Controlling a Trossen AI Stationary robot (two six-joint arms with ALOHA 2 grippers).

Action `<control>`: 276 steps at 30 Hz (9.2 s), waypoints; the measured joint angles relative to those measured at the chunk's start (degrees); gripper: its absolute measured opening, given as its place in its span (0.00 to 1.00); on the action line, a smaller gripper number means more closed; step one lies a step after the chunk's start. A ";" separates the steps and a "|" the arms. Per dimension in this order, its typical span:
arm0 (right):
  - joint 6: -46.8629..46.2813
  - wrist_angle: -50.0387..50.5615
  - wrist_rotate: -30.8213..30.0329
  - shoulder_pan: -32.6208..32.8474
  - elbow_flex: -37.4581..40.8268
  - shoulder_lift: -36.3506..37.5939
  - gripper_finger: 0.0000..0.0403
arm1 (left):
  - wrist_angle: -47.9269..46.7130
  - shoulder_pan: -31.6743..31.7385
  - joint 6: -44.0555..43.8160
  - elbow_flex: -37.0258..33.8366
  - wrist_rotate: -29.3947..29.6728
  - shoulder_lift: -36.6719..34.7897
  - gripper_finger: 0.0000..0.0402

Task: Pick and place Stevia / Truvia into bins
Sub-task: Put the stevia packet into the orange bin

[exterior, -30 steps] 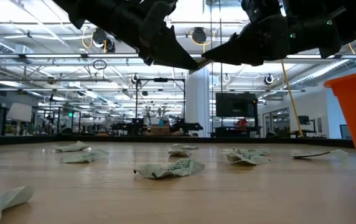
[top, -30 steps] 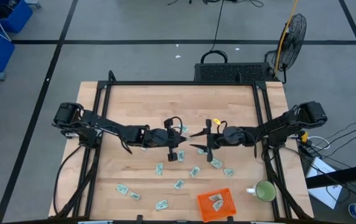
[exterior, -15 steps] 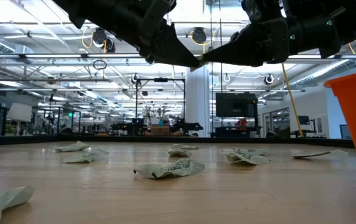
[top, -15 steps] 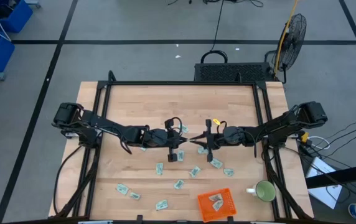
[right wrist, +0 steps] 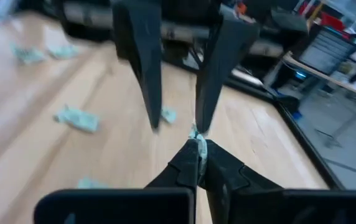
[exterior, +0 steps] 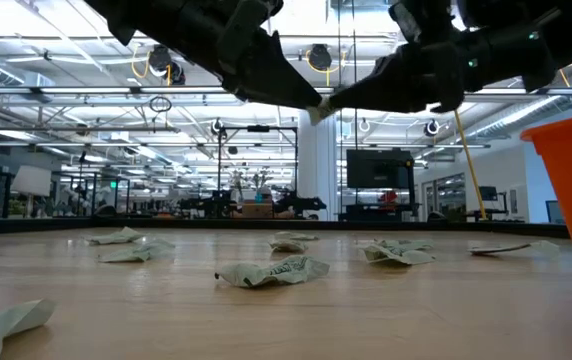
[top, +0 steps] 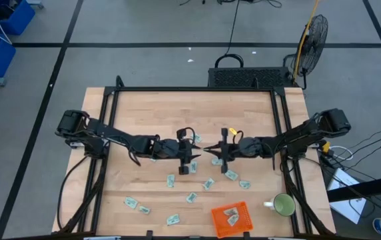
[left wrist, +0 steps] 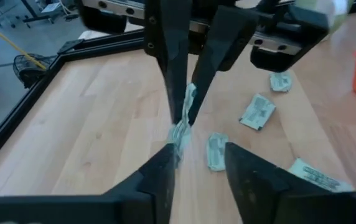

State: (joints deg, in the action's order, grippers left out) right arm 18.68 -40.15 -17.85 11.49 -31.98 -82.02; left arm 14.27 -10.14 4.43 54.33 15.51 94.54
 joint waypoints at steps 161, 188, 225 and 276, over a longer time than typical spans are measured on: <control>-4.11 -7.66 5.64 2.35 -7.87 -10.45 0.01 | -5.38 1.61 -6.19 -0.37 -6.52 -7.49 0.19; -50.71 33.13 19.42 28.69 -7.87 -2.69 0.03 | -15.98 1.61 -12.49 -0.37 -1.95 -7.52 0.33; -28.44 31.84 4.38 23.56 -7.83 2.82 0.22 | -37.26 -10.08 -36.46 -0.24 -6.86 6.56 0.33; -57.58 4.74 -1.05 -3.58 -7.87 -6.85 0.21 | -3.17 -3.49 -5.95 -0.39 16.28 0.88 0.02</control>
State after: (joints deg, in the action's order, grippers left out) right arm -38.90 -35.40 -18.90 7.91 -39.86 -88.86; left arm 11.09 -13.63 -1.52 53.93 31.79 95.42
